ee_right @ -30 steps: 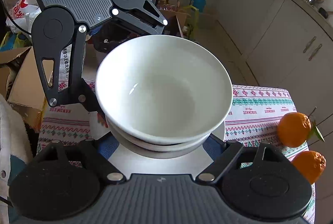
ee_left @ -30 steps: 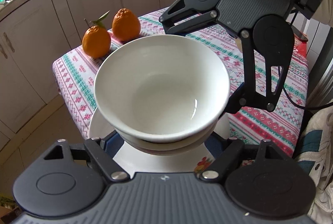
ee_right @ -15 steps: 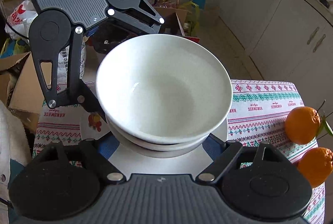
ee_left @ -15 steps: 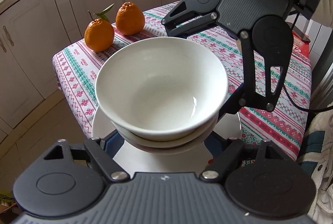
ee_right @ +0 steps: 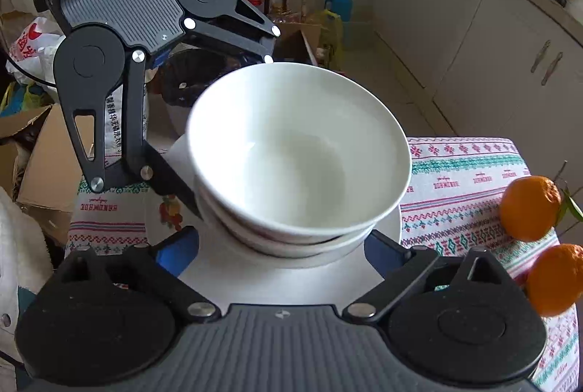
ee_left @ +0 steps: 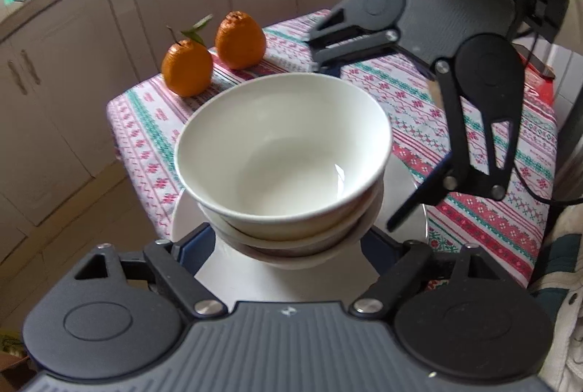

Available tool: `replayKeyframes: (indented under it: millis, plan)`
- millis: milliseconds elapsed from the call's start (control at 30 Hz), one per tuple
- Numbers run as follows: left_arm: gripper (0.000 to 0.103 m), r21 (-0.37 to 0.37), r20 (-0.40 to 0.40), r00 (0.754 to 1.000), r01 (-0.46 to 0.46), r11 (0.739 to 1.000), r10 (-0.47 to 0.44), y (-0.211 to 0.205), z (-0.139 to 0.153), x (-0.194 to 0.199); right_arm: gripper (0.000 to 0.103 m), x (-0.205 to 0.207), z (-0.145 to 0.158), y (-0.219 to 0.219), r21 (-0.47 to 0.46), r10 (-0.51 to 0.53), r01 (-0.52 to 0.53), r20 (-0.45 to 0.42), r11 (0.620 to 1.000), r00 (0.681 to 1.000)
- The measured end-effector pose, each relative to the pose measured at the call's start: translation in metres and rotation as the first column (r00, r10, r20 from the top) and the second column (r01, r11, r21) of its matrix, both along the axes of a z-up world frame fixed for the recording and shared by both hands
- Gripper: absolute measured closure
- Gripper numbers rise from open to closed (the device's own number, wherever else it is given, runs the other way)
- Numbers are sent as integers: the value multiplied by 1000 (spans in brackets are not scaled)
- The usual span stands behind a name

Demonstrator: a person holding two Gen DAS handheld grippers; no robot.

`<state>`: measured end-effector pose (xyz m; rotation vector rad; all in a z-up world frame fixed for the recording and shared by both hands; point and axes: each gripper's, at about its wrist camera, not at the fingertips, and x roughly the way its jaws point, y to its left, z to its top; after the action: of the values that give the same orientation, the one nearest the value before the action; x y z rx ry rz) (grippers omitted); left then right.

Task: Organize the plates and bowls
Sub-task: 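Lift the bowl stack with both grippers and lower it onto the white plate stack, then open both grippers and pull them back from the bowls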

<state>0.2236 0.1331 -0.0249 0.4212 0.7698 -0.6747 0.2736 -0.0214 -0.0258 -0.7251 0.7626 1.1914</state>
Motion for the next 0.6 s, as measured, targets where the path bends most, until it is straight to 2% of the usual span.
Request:
replayKeyframes:
  millis: [67,167,233,300,367,467,567,600]
  plan:
    - [7,-11,35,999,-26,1000,26,3,6,-10,3,-7,4,-5,1,-21,21,16,1000,1000]
    - [6,-31,86,994,-69,997,71,8,17,-31,3,-23,12,-15,2,-71,71,53,997,996]
    - [1,-47,122,986,-110,993,115,9,24,-47,1,-36,18,-23,3,-132,132,96,991,987]
    - [1,-58,185,968,-160,985,168,6,29,-67,0,-48,24,-31,4,-203,204,130,979,970]
    - [1,-62,256,940,-215,975,224,-1,33,-84,0,-63,31,-41,34,-295,293,152,955,943]
    - [1,-100,347,883,-301,948,317,-16,36,-113,0,-86,41,-57,110,-451,439,137,892,882]
    - [1,-161,306,850,-397,904,428,-30,37,-132,0,-112,46,-72,175,-611,588,129,790,781]
    - [1,-188,289,829,-441,878,479,-35,39,-139,0,-118,47,-77,191,-660,635,120,749,742]
